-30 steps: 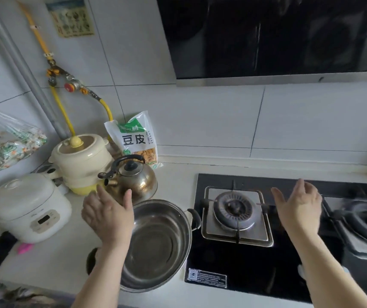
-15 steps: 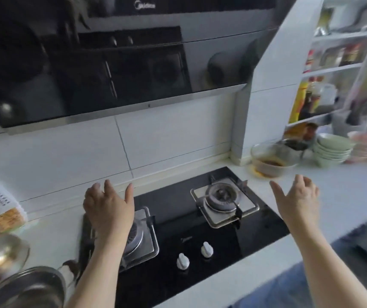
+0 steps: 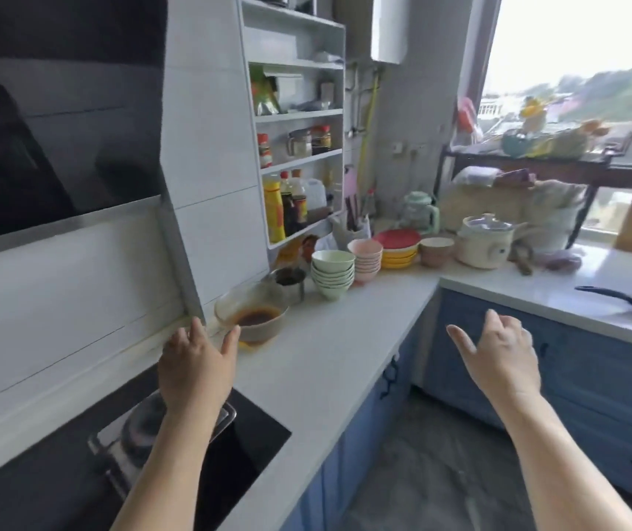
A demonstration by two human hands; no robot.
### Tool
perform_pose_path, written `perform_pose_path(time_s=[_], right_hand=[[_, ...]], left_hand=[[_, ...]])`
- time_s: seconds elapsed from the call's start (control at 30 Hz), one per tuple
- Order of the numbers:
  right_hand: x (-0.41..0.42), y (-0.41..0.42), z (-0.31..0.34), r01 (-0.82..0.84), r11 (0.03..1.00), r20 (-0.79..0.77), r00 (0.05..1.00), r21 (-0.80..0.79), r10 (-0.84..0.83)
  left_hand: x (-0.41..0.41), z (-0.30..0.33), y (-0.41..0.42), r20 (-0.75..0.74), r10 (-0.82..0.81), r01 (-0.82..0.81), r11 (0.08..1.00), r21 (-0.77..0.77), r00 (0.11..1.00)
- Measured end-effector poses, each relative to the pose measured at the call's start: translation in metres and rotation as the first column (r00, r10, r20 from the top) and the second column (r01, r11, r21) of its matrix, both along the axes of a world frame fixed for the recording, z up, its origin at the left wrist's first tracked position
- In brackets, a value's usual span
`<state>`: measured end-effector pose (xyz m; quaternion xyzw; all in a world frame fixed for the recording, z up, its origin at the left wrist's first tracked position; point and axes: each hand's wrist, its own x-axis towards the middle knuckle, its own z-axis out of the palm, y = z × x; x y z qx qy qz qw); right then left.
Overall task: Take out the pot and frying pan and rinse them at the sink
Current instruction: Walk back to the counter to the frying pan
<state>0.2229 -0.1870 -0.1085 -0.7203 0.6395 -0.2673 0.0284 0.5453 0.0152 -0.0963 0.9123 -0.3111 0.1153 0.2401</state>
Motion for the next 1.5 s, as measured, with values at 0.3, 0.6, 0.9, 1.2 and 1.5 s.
perform_pose_path(time_s=[0.3,0.6,0.9,1.2,1.5], right_hand=[[-0.105,-0.091,-0.004,0.25,0.968,-0.002,0.968,0.022,-0.25],[-0.216,-0.184,0.006,0.527,0.85,0.05,0.849,0.012,-0.526],[-0.369,-0.242,0.002,0.727,0.687,0.023,0.686,0.004,-0.727],[-0.531,-0.349,0.008,0.727,0.685,-0.018,0.686,0.038,-0.727],[-0.626,-0.46,-0.018,0.65,0.745,-0.062,0.759,0.152,-0.649]], left_hand=[[-0.06,0.0,-0.189,-0.006,-0.278,0.278,0.96,0.023,0.96],[-0.165,0.014,-0.405,0.021,-0.603,0.601,0.798,0.051,0.798],[-0.349,0.003,-0.559,-0.051,-0.795,0.796,0.599,0.086,0.604],[-0.52,-0.006,-0.672,-0.09,-0.793,0.798,0.598,0.071,0.603],[-0.626,-0.027,-0.76,-0.107,-0.757,0.761,0.623,0.18,0.645]])
